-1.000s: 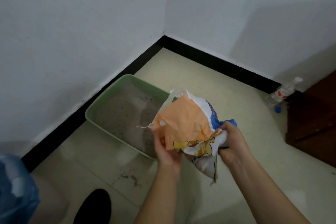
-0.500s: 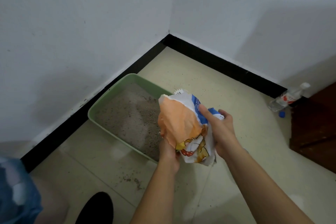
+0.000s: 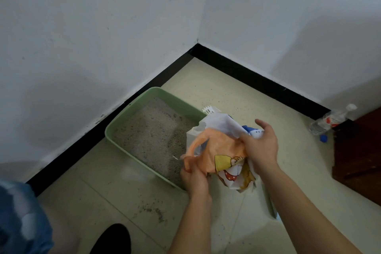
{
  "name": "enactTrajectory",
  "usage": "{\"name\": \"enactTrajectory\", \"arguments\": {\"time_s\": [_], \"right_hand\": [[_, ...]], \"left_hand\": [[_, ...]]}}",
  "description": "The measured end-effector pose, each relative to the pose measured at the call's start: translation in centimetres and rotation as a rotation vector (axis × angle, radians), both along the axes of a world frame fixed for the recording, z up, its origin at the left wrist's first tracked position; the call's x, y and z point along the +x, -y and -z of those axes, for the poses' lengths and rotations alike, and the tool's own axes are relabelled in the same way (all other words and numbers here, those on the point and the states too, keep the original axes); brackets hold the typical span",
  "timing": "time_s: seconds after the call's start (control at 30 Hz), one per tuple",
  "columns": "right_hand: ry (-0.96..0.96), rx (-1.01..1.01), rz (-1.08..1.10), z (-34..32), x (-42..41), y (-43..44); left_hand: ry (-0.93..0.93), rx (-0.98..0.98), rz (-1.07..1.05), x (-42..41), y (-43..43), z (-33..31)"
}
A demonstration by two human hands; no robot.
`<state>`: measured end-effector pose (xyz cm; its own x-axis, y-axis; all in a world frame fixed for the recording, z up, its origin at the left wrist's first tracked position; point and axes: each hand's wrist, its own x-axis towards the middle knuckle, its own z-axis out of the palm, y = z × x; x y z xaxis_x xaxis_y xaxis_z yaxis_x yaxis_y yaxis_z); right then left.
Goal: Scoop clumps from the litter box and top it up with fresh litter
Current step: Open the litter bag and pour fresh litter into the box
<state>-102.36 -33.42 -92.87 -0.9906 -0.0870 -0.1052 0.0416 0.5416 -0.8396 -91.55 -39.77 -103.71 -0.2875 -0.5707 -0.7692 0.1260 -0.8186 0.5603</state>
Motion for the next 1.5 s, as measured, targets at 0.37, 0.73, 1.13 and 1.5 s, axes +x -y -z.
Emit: {"name": "enactTrajectory", "arguments": {"time_s": [0.37,0.73,1.13,1.5], "right_hand": [[0.05,-0.091,-0.073,-0.7,0.4,4.7],[0.325,-0.379,0.114,-0.7,0.0,6.5],[0.49,-0.205,-0.057,3.4,0.0,5.4],[0.354,-0.157,-0.351,5.7,0.9,4.1]], "left_hand": [[-0.126,-0.054,0.417,2.0,0.9,-0.6],[-0.2,0.056,0.434,2.3,0.8,-1.6],[-0.14,0.082,0.133,3.4,1.2,0.8],[-0.165,0.009,0.125,3.3,1.6,0.9]]}}
